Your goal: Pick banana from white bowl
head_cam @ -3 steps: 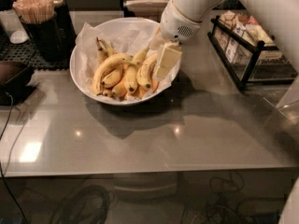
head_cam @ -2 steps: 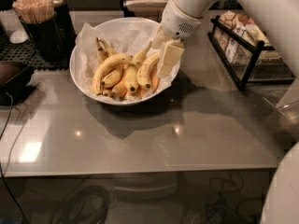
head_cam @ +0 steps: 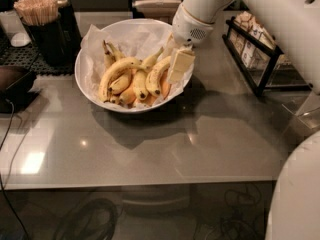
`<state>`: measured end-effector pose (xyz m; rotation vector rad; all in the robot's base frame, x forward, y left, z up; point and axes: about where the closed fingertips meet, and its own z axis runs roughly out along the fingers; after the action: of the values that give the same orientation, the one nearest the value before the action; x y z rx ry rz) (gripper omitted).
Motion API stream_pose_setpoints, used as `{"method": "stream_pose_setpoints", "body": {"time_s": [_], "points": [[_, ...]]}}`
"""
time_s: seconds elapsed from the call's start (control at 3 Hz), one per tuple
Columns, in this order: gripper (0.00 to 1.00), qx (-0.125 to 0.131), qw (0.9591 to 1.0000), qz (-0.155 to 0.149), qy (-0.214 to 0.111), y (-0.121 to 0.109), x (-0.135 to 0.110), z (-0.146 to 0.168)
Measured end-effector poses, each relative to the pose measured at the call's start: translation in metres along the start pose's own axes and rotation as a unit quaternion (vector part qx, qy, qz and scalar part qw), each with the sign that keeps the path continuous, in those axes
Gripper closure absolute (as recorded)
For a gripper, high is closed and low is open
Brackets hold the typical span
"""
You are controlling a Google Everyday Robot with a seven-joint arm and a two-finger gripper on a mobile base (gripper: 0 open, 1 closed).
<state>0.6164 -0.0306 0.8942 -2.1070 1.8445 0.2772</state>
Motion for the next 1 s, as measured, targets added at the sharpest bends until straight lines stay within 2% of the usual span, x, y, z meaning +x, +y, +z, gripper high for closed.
{"method": "stream_pose_setpoints", "body": {"time_s": [0.33, 1.0], "points": [[0.57, -0.001, 0.9999, 0.001, -0.010, -0.0025, -0.0046, 0.0029], [1.00, 0.009, 0.9999, 0.002, -0.014, -0.0074, -0.0081, -0.0032]]}}
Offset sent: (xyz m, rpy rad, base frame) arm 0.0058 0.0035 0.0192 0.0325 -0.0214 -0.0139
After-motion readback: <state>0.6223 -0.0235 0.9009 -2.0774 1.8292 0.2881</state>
